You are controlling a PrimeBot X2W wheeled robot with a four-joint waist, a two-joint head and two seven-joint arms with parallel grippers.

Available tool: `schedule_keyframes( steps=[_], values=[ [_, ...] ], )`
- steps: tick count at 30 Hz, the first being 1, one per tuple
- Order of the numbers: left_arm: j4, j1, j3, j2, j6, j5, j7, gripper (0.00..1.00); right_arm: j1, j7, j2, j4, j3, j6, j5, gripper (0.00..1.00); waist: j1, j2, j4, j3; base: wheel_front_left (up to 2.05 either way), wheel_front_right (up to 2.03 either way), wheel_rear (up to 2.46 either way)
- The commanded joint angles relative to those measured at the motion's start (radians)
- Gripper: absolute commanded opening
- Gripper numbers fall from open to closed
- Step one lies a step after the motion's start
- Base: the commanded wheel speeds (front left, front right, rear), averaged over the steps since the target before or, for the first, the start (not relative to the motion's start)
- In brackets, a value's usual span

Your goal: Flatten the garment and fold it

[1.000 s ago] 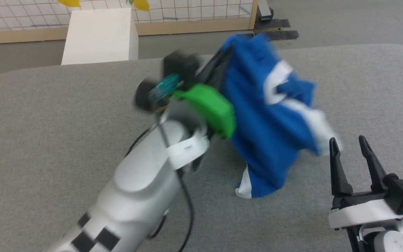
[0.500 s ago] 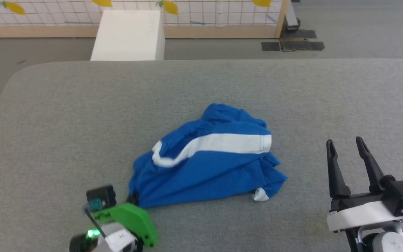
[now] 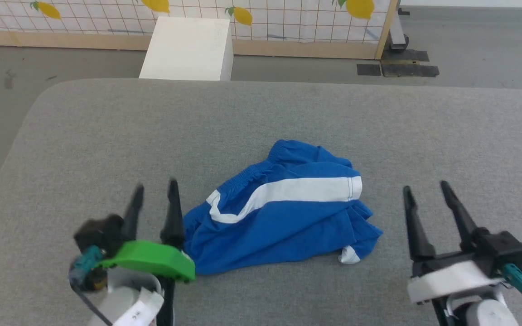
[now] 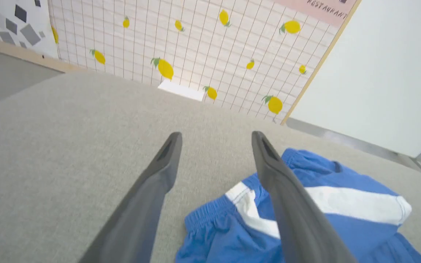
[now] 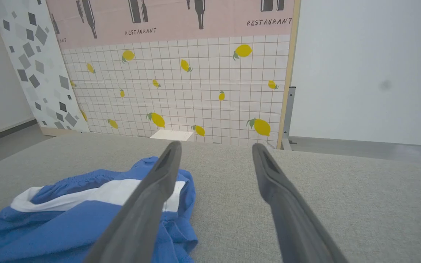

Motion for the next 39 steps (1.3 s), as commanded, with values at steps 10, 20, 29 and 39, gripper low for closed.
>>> schedule_keyframes(
  steps=[10,20,29,39],
  values=[
    [-0.073,0.038,0.209,-0.156,-0.243,0.299,-0.006,1.00,-0.211,0.321,0.000,0.137,0.114,-0.001,0.088,1.00,0.0000,0.0000,0.005,0.058,0.00,0.00,0.00],
    [-0.024,0.030,0.294,-0.214,-0.356,0.397,-0.006,1.00,-0.322,0.588,0.000,0.235,0.152,-0.001,0.172,1.00,0.0000,0.0000,0.032,0.107,0.00,0.00,0.00],
    [0.004,0.040,0.327,-0.224,-0.373,0.410,-0.006,1.00,-0.321,0.557,0.000,0.195,0.153,-0.001,0.137,0.00,0.0000,0.0000,0.033,0.103,0.00,0.00,0.00],
    [0.023,0.066,0.341,-0.225,-0.358,0.404,-0.006,1.00,-0.121,0.552,0.000,-0.020,-0.048,-0.001,0.027,0.00,0.0000,0.0000,0.008,0.053,0.00,0.00,0.00]
  ],
)
